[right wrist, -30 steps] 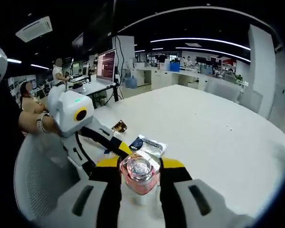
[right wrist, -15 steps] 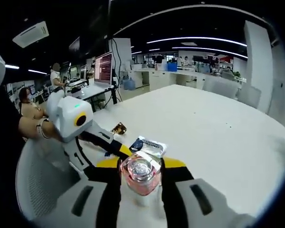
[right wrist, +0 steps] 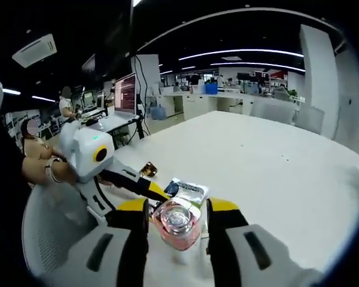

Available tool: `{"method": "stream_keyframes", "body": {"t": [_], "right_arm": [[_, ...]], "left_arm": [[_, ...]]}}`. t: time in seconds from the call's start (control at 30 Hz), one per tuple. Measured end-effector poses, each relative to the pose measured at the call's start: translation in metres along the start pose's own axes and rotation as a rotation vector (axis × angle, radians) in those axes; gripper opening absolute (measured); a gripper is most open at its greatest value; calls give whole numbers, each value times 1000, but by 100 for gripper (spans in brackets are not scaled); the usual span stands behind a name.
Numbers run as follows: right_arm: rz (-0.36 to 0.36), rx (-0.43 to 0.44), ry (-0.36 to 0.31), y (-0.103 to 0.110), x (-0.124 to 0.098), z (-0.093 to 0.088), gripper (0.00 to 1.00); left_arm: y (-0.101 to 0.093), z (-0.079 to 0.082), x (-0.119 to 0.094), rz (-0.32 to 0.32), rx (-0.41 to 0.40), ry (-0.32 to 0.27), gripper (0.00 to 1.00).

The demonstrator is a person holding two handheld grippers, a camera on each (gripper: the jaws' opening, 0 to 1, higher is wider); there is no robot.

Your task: Arrange the skincare products in the storage area until every visible bottle or jar stands upright without overlapping.

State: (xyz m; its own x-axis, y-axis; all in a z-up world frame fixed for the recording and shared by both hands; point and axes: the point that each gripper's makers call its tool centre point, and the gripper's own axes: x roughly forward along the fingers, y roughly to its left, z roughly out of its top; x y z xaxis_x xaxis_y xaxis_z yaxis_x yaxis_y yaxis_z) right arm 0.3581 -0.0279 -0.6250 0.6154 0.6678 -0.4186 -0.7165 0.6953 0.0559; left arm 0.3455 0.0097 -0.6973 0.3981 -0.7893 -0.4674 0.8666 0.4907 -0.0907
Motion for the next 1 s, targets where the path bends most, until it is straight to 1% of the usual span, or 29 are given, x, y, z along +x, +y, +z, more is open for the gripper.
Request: {"method": "stream_keyframes", "body": {"t": [0.13, 0.2, 0.23, 0.3, 0.43, 0.53, 0.63, 0.73, 0.8, 0.87, 0.9, 1.0], "right_arm": [[-14, 15, -17, -4, -4, 1, 41], [-16, 22, -21, -5, -6, 0, 45], [-17, 22, -18, -5, -6, -1, 47], [-24, 11, -17, -5, -7, -2, 49], [-24, 16, -28, -4, -11, -2, 54], [-36, 15, -38, -3, -12, -3, 58], [-45, 18, -50, -1, -13, -2, 62], [-56, 26, -57, -1, -14, -2, 69], [-62, 22, -51, 0, -16, -4, 72], [-63, 17, -47, 1, -17, -5, 73], [-65, 19, -47, 2, -17, -6, 73], [-74, 26, -54, 6, -21, -7, 76]], "left_arm": [[6, 1, -8, 20, -8, -1, 57], [10, 2, -13, 29, -12, 1, 57], [15, 2, -17, 48, -1, 11, 56], [24, 5, -23, 80, 11, 12, 56], [33, 12, -37, 106, 12, 5, 62], [40, 18, -49, 138, 23, -9, 66], [46, 21, -61, 154, 6, -26, 68], [48, 25, -71, 171, -9, -48, 72], [48, 26, -77, 179, -13, -66, 71], [48, 26, -79, 184, -26, -66, 71], [52, 26, -80, 197, -30, -66, 71], [49, 24, -85, 204, -37, -60, 75]]}}
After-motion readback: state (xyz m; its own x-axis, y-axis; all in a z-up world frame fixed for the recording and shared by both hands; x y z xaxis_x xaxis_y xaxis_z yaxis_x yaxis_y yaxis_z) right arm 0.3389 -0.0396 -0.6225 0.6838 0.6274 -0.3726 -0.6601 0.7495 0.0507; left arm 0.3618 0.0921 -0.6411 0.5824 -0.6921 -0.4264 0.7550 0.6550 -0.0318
